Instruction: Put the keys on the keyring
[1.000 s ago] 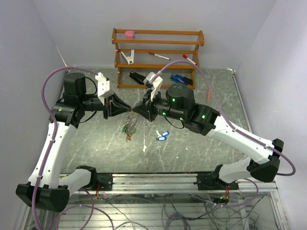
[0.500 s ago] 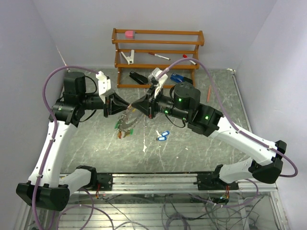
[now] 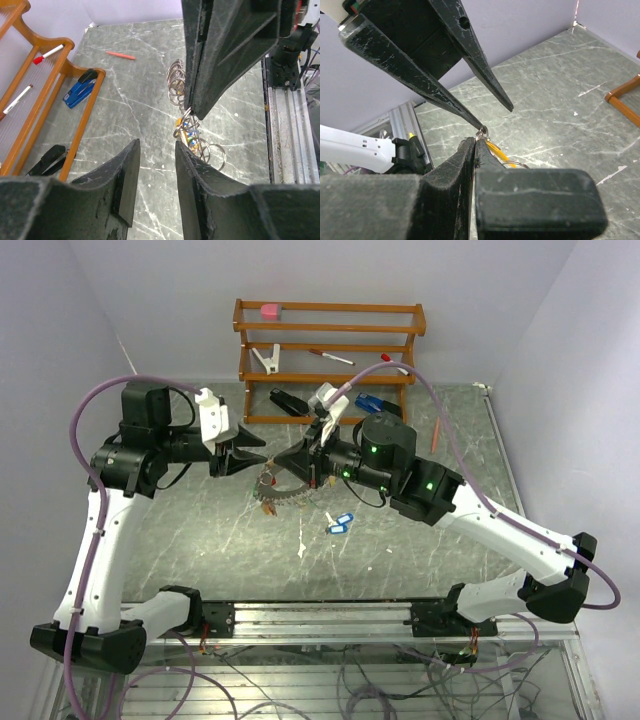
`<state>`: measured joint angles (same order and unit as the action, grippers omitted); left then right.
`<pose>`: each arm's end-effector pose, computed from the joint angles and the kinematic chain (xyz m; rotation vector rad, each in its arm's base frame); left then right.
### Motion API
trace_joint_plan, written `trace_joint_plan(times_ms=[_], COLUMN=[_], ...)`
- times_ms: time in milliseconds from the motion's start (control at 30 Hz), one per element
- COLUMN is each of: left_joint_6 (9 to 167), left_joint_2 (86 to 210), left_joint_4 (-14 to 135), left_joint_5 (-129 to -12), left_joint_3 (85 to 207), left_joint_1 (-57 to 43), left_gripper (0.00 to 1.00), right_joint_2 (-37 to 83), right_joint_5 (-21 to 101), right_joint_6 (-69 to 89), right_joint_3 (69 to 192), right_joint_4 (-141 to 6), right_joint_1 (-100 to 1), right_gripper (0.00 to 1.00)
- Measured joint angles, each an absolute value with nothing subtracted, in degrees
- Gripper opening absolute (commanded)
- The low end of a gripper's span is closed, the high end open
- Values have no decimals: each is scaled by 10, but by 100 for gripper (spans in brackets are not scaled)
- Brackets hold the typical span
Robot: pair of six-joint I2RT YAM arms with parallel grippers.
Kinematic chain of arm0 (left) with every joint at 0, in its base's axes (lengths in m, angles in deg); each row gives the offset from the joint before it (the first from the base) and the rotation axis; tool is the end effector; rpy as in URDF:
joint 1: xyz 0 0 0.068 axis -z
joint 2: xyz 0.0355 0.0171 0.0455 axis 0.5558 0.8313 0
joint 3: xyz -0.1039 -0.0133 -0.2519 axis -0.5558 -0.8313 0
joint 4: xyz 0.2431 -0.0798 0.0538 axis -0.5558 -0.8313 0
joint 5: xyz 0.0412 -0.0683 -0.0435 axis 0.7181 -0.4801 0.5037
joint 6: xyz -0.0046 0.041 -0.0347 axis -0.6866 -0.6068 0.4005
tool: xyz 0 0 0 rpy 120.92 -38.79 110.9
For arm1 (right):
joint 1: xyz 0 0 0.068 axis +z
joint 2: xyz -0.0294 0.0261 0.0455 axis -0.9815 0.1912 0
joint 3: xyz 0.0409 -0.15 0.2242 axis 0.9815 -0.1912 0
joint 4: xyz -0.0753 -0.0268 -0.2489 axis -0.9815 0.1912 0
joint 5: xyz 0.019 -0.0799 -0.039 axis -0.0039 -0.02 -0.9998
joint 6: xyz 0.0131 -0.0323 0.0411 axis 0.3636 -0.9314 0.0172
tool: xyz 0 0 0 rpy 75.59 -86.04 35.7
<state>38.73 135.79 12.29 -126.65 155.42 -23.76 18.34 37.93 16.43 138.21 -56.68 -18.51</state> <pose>0.1855 -0.0653 0.4409 1.2983 1.3156 -0.8043 0.1466 0.2656 0.4501 -0.7778 1.5805 1.0422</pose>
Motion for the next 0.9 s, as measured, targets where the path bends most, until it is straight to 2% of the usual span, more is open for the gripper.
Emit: trace_joint_plan(times_ms=[433, 733, 900], left_joint_6=[353, 345, 336], left_joint_2=[1364, 1372, 1371], left_joint_4=[96, 90, 80], left_joint_5=[-1303, -1323, -1333], left_joint_3=[1555, 1555, 1555], left_joint_1=[-238, -238, -238], left_gripper=[43, 13, 7], right_joint_2=[186, 189, 189], right_joint_5=[386, 390, 390], right_joint_6=[167, 172, 176], right_joint_3=[1381, 1381, 1381], right_joint_4=[-566, -567, -567], right_joint_1=[-185, -185, -185], right_gripper=[0, 0, 0])
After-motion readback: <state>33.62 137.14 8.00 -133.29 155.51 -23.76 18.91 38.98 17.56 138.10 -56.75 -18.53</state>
